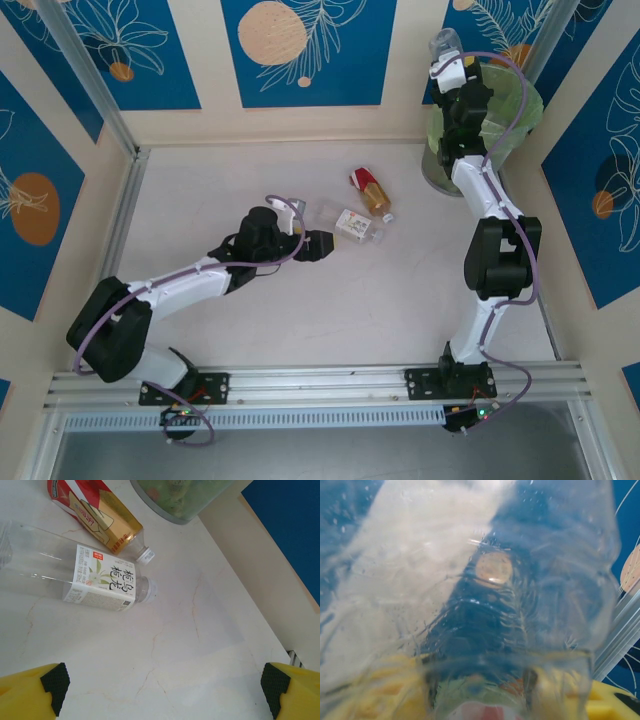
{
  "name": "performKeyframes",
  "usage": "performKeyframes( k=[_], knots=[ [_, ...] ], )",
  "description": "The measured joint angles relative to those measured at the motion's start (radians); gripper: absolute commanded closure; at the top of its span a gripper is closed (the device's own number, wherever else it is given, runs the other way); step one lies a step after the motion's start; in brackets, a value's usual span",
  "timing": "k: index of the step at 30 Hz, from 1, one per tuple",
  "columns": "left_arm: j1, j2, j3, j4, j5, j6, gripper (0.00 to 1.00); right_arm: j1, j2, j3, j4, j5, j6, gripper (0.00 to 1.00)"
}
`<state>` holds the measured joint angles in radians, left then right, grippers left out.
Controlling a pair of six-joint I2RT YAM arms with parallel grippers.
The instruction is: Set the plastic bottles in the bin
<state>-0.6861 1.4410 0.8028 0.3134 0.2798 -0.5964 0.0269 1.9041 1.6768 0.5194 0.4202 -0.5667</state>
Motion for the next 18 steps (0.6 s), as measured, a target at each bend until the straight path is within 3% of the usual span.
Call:
performKeyframes(
  k=[10,18],
  knots=[
    [-0.006,0.002,0.0,0.002,0.0,-0.007,0.0,-0.003,0.015,-0.005,-0.026,0.041,0.047,0.57],
    [-0.006,0.011,0.0,0.002,-0.003,-0.007,0.0,-0.078,0.155,0.195,-0.2,0.049,0.103,0.53]
  ],
)
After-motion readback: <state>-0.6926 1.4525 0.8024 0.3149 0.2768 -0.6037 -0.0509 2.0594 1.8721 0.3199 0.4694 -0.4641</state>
